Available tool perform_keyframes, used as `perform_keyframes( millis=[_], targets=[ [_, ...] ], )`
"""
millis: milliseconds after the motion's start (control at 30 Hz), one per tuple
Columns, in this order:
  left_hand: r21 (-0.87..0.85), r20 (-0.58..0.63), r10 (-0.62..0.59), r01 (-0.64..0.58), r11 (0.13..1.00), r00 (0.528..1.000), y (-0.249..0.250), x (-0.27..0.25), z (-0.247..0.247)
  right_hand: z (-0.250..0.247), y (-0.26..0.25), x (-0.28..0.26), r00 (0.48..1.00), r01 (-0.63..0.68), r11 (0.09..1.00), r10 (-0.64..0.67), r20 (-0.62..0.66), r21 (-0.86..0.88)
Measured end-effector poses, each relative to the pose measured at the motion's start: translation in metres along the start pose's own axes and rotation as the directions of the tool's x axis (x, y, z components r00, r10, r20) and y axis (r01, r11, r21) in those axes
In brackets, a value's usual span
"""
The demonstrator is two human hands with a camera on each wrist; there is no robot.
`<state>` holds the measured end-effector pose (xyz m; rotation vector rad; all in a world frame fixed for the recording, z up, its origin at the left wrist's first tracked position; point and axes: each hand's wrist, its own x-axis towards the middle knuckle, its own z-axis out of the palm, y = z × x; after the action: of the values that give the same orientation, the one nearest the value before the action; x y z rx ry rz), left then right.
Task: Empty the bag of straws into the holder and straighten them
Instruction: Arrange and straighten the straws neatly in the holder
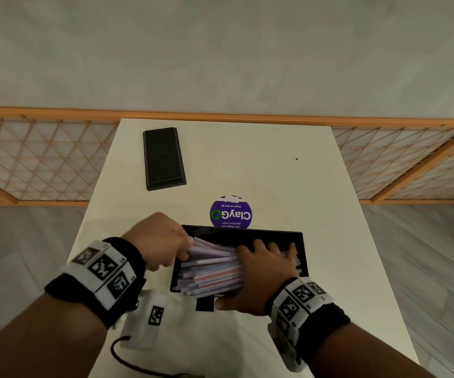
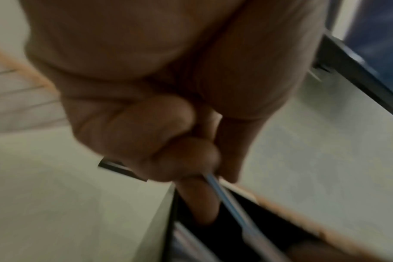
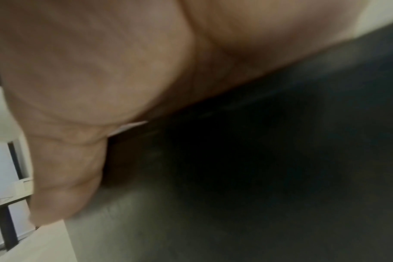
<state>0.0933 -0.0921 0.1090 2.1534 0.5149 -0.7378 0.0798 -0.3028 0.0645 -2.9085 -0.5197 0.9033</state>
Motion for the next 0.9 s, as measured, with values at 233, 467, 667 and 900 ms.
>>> perform_keyframes(
  millis=[233,467,667,900],
  targets=[
    [0.387,0.204,0.397,-0.447,0.807,0.895,0.011,-0.008,0.019,-0.004,0.005,0.002,0.996,-0.062,0.998,0.062,0.059,-0.001],
    [0.797,0.341,0.243,-0.417,0.437,0.908,0.023,-0.012,0.049,-0.008,0.008,0.007,0.996,-0.011,0.997,0.017,0.084,-0.074],
    [0.825,0.393,0.059,-0.380,0.419,0.918,0.042,0.004,0.066,-0.006,0.015,0.016,0.989,0.005,0.999,0.003,0.147,-0.054],
    [0.850,0.413,-0.026,-0.376,0.369,0.910,0.038,-0.002,0.066,-0.015,0.024,0.011,0.982,0.083,0.992,-0.065,0.180,-0.094]
  ],
)
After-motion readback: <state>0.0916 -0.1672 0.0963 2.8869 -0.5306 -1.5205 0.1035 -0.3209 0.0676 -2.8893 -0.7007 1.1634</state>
